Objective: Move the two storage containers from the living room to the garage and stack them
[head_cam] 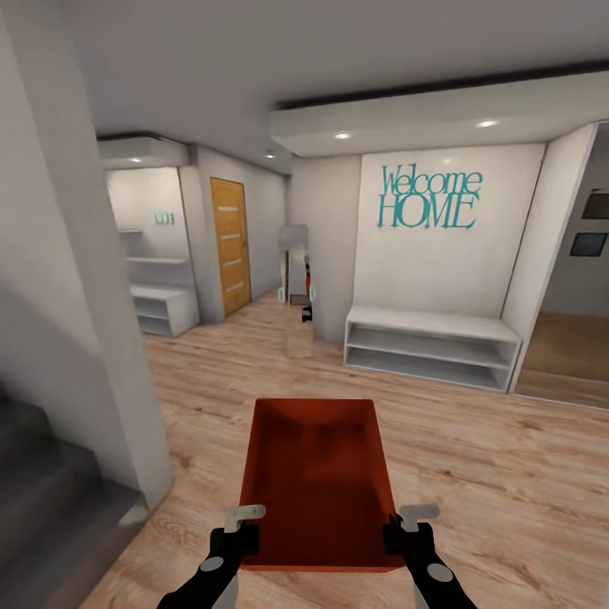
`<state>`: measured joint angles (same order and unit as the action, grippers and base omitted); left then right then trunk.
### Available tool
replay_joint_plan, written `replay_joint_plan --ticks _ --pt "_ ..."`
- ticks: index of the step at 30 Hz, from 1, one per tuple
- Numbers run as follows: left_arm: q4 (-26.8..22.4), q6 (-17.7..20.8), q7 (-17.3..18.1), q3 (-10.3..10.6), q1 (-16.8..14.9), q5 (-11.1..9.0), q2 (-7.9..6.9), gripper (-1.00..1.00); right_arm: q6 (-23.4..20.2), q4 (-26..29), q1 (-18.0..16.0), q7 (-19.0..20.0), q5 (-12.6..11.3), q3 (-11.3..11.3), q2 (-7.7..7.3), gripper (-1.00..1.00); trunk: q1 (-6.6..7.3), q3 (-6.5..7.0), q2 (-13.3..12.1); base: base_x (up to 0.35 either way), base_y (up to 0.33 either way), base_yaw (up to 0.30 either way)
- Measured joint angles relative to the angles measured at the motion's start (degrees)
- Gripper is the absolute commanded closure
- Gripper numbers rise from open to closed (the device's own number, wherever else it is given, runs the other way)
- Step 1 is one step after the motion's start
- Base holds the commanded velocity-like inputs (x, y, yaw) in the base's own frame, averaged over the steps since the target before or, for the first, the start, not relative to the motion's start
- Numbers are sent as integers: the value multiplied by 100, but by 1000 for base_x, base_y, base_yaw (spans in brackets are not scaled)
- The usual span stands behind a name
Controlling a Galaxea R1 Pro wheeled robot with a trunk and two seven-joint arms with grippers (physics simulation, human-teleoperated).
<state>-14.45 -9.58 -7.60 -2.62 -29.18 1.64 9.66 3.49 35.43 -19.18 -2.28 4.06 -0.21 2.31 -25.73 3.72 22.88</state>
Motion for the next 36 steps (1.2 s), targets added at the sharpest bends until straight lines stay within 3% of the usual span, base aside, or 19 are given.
replay_joint_plan --ticks 31,36 --pt "0 -6 -10 -18 4 7 13 100 -7 2 -1 -5 -3 3 -4 100 0 0 0 326 0 0" --pt "1 -5 -10 -19 1 11 11 100 -7 0 -3 -6 -2 1 -1 100 0 0 0 326 0 209"
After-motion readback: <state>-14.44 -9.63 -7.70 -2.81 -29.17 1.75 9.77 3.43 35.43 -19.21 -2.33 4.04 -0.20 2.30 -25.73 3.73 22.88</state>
